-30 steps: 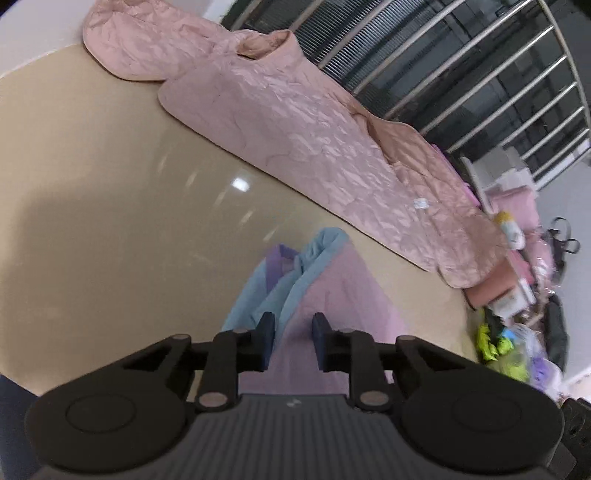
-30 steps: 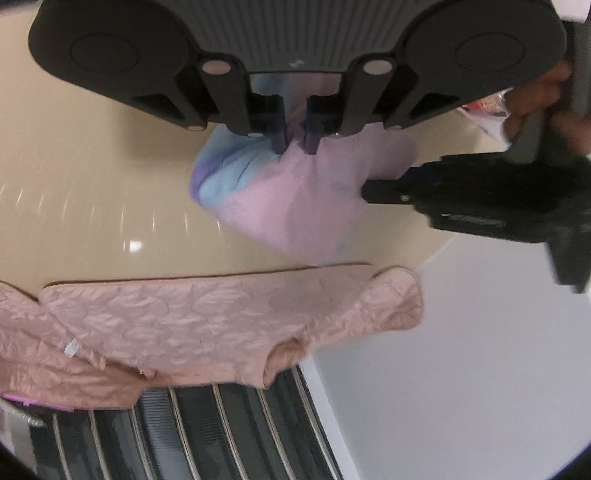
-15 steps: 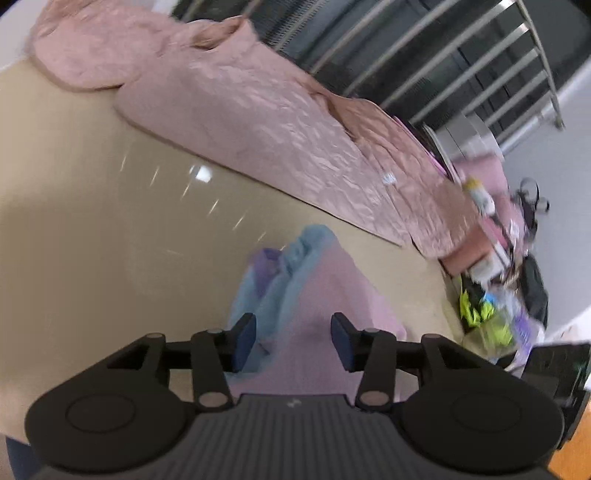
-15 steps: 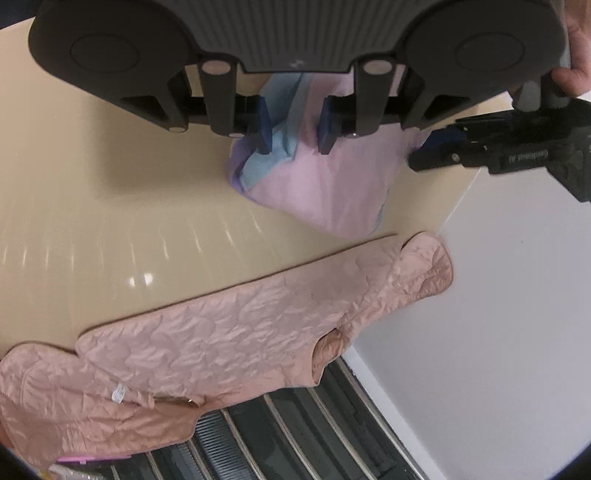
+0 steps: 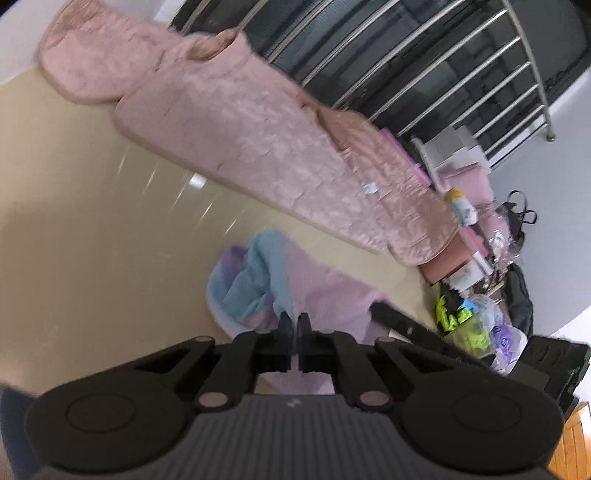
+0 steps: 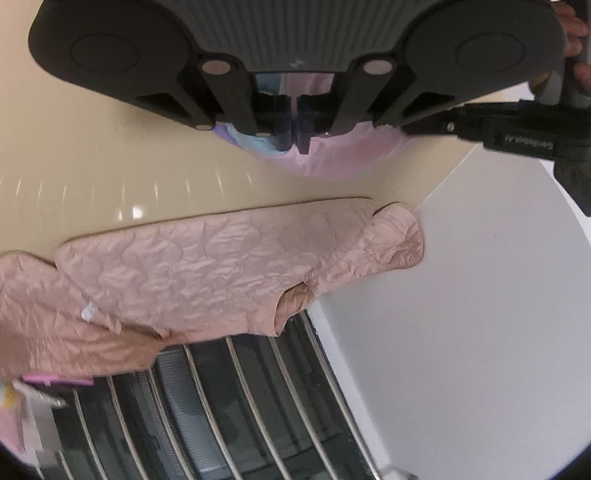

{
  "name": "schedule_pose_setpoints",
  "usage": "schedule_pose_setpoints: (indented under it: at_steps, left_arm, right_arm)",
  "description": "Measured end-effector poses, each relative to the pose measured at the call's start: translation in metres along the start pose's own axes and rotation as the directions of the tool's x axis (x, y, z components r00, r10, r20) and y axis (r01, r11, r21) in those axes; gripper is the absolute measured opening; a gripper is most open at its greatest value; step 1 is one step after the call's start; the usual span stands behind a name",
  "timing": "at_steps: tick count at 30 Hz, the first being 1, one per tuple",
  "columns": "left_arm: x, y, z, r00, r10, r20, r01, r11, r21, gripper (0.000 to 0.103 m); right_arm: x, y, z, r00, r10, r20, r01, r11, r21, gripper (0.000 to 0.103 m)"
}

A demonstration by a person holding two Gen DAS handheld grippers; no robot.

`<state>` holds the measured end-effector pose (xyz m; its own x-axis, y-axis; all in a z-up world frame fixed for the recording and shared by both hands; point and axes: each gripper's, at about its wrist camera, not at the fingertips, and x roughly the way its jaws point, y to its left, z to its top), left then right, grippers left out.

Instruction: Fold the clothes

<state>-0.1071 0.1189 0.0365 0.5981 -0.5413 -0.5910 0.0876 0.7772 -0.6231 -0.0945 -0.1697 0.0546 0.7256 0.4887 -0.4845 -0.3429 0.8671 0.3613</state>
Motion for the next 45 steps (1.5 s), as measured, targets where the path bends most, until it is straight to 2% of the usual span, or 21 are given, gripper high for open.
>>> schedule_pose_setpoints:
  at_steps: [5,8,9,11,12,14,15,16,19,22,24,26,30,32,34,39,41,42,43,44,45]
  left_arm:
    - [0.011,0.019,-0.009,0.997,0.072,-0.014,-0.073,0.996,-0.053,0.017]
    - [0.005,0.012,0.000,0.999,0.006,0.042,-0.006,1.000,-0.005,0.042]
    - [0.007,0.009,0.006,0.999,-0.011,0.053,0.010,1.000,0.013,0.044]
    - [0.020,0.004,0.018,0.999,-0.029,0.040,0.027,0.998,0.049,0.043]
    - [0.031,0.003,0.024,1.000,-0.024,0.017,0.023,0.998,0.059,0.036]
    - [0.050,0.003,0.033,0.999,0.004,-0.046,-0.001,0.998,0.057,0.004]
    - [0.054,0.002,0.036,0.998,0.008,-0.054,-0.005,0.999,0.044,0.003]
    - [0.052,0.001,0.038,0.999,-0.010,-0.040,0.011,0.999,0.039,0.003]
    - [0.046,0.001,0.040,1.000,-0.029,0.009,0.029,0.999,0.026,0.003]
    - [0.057,0.006,0.038,0.997,0.075,-0.007,-0.075,0.997,0.013,0.005]
    - [0.055,0.005,0.032,0.990,0.144,0.008,-0.144,0.989,0.031,0.026]
    - [0.044,0.004,0.027,0.983,0.176,0.054,-0.178,0.984,0.027,0.035]
    - [0.017,0.002,0.020,0.966,0.235,0.111,-0.240,0.970,0.038,0.066]
    - [0.019,0.002,0.020,0.967,0.240,0.083,-0.244,0.968,0.053,0.074]
    - [0.024,0.002,0.020,0.965,0.255,0.054,-0.258,0.964,0.064,0.074]
    - [0.042,-0.007,0.015,0.966,0.259,-0.009,-0.255,0.958,0.133,0.070]
    - [0.046,-0.010,0.012,0.961,0.275,-0.014,-0.270,0.950,0.154,0.068]
    - [0.047,-0.012,0.010,0.959,0.284,-0.011,-0.278,0.946,0.168,0.065]
    - [0.048,-0.014,0.008,0.957,0.289,-0.010,-0.283,0.942,0.179,0.060]
    - [0.049,-0.015,0.007,0.960,0.281,-0.016,-0.274,0.946,0.175,0.041]
    - [0.050,-0.014,0.006,0.965,0.261,-0.026,-0.255,0.955,0.153,0.025]
  right_arm:
    - [0.025,-0.016,-0.001,0.991,-0.081,-0.111,0.088,0.995,0.056,0.011]
    - [0.014,-0.023,-0.003,0.994,-0.057,-0.091,0.065,0.995,0.081,0.027]
    - [0.009,-0.024,-0.003,0.996,-0.046,-0.082,0.053,0.995,0.090,0.036]
    - [0.006,-0.027,-0.004,0.997,-0.032,-0.076,0.040,0.994,0.105,0.037]
    - [0.008,-0.028,-0.005,0.996,-0.032,-0.084,0.041,0.993,0.109,0.036]
    - [0.016,-0.028,-0.007,0.993,-0.041,-0.110,0.053,0.993,0.107,0.030]
    - [0.020,-0.028,-0.007,0.991,-0.051,-0.126,0.064,0.992,0.105,0.006]
    - [0.019,-0.028,-0.006,0.991,-0.059,-0.121,0.072,0.992,0.103,0.002]
    - [0.010,-0.027,0.000,0.995,-0.072,-0.064,0.077,0.993,0.085,0.001]
    - [0.019,-0.032,0.003,0.990,-0.119,-0.075,0.124,0.990,0.063,0.004]
    - [0.027,-0.033,0.002,0.977,-0.190,-0.097,0.192,0.981,0.019,0.009]
    - [0.024,-0.032,0.000,0.970,-0.228,-0.086,0.228,0.974,-0.004,0.014]
    - [0.002,-0.041,-0.002,0.989,-0.124,-0.080,0.132,0.985,0.115,0.051]
    - [0.002,-0.046,-0.005,0.993,-0.057,-0.100,0.075,0.979,0.189,0.059]
    - [0.006,-0.047,-0.009,0.993,-0.015,-0.118,0.043,0.970,0.239,0.062]
    - [0.024,-0.033,-0.013,0.984,-0.090,-0.151,0.115,0.979,0.167,0.062]
    - [0.029,-0.030,-0.015,0.983,-0.095,-0.155,0.118,0.982,0.149,0.059]
    - [0.031,-0.029,-0.015,0.983,-0.097,-0.157,0.120,0.983,0.140,0.050]
    - [0.033,-0.026,-0.015,0.982,-0.101,-0.160,0.121,0.985,0.119,0.042]
    - [0.036,-0.023,-0.016,0.981,-0.106,-0.164,0.122,0.988,0.093,0.038]
    - [0.038,-0.019,-0.016,0.980,-0.110,-0.168,0.123,0.990,0.067,0.026]
